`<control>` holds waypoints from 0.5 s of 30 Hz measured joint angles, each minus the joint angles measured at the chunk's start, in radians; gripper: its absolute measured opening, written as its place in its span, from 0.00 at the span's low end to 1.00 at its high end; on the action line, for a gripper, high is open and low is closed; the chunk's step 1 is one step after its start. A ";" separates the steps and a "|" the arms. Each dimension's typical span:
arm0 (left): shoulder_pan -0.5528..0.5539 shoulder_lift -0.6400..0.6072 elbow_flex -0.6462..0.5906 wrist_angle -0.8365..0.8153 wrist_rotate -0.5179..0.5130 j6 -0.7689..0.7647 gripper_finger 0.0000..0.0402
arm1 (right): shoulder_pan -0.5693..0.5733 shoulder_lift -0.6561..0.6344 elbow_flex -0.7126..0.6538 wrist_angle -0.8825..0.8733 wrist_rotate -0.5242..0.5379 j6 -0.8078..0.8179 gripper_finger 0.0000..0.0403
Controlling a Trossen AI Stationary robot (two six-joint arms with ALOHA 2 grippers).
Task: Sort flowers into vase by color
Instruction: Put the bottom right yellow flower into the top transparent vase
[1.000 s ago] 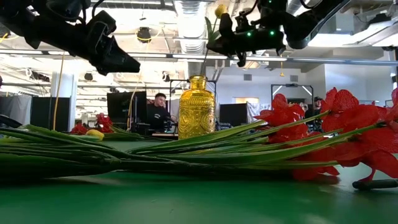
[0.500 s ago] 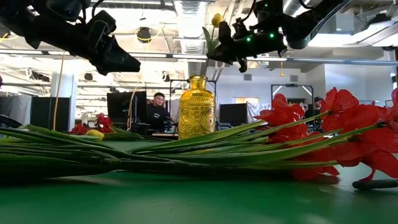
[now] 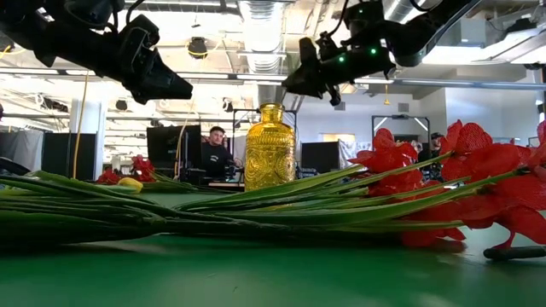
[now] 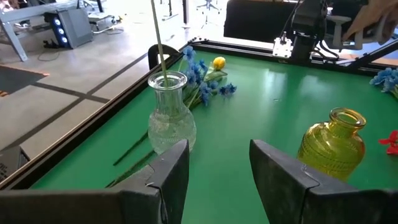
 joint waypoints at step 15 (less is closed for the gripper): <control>0.000 0.000 0.000 -0.126 0.001 -0.096 0.39 | -0.001 -0.001 0.236 -0.706 -0.080 -0.084 0.58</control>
